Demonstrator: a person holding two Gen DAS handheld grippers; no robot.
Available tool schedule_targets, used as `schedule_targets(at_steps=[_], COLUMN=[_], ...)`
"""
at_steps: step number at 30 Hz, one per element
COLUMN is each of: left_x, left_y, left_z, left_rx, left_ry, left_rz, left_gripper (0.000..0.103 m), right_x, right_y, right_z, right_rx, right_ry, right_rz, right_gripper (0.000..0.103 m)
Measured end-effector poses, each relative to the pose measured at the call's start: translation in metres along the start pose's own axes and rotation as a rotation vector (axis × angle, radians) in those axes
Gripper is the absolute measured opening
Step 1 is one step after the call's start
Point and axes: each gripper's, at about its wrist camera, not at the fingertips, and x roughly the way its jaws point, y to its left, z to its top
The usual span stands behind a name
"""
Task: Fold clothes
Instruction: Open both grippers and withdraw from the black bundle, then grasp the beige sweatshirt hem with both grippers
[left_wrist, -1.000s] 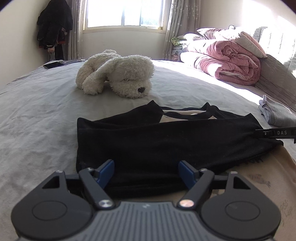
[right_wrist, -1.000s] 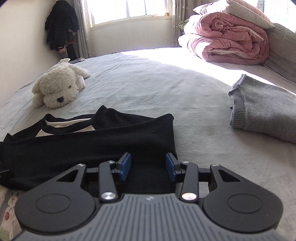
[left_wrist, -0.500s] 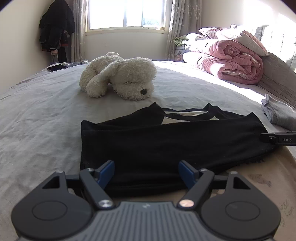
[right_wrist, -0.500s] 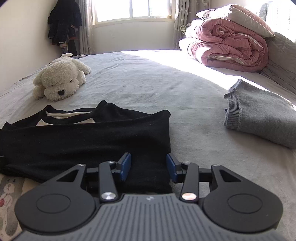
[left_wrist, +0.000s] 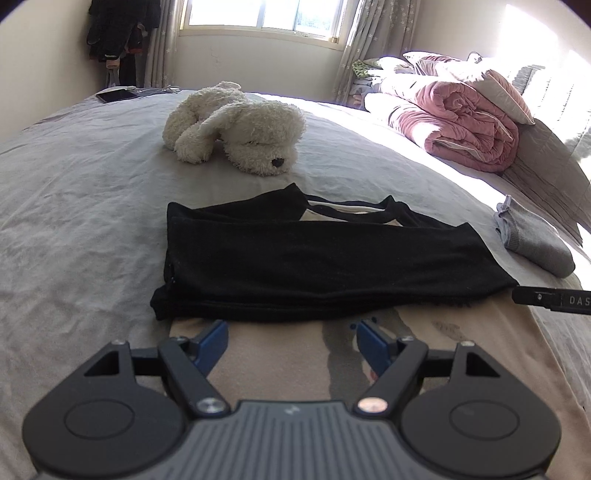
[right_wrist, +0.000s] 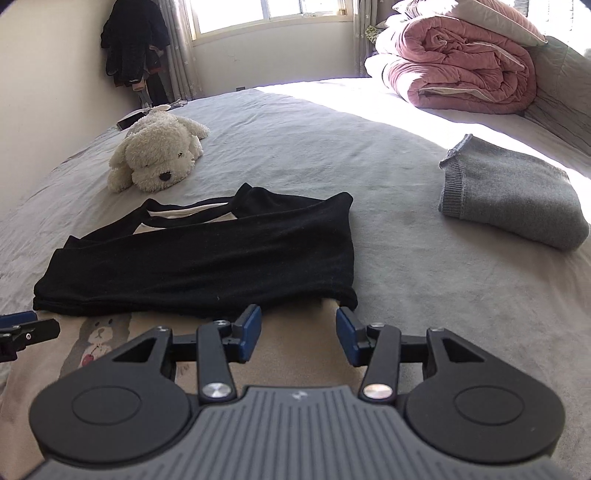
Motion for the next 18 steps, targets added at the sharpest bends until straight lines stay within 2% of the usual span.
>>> schedule_targets(at_steps=[4,9,11,16,18], left_x=[-0.019,-0.047,-0.056,-0.078,-0.084], left_y=[-0.014,-0.023,-0.025,-0.021,-0.014], left_z=[0.0,-0.002,-0.005,-0.018,-0.024], left_rx=[0.085,0.116,0.127,0.132,0.119], left_ry=[-0.002,0.015,0.04,0.109,0.142], left_rz=[0.028,0.024,0.01,-0.05,-0.085], left_gripper=[0.081,0.091,0.092,0.1,0.101], right_x=[-0.023,-0.051,-0.06,-0.081,-0.086], right_y=[0.0,-0.004,-0.007,-0.013,-0.017], right_z=[-0.011,-0.022,-0.026,-0.039,-0.046], right_rx=[-0.033,-0.038,-0.023,0.005,0.021], right_ry=[0.014,0.024,0.034,0.058,0.07], right_rz=[-0.017,-0.045,-0.045,0.001,0.028], right_gripper=[0.051,0.055,0.06,0.063,0.064])
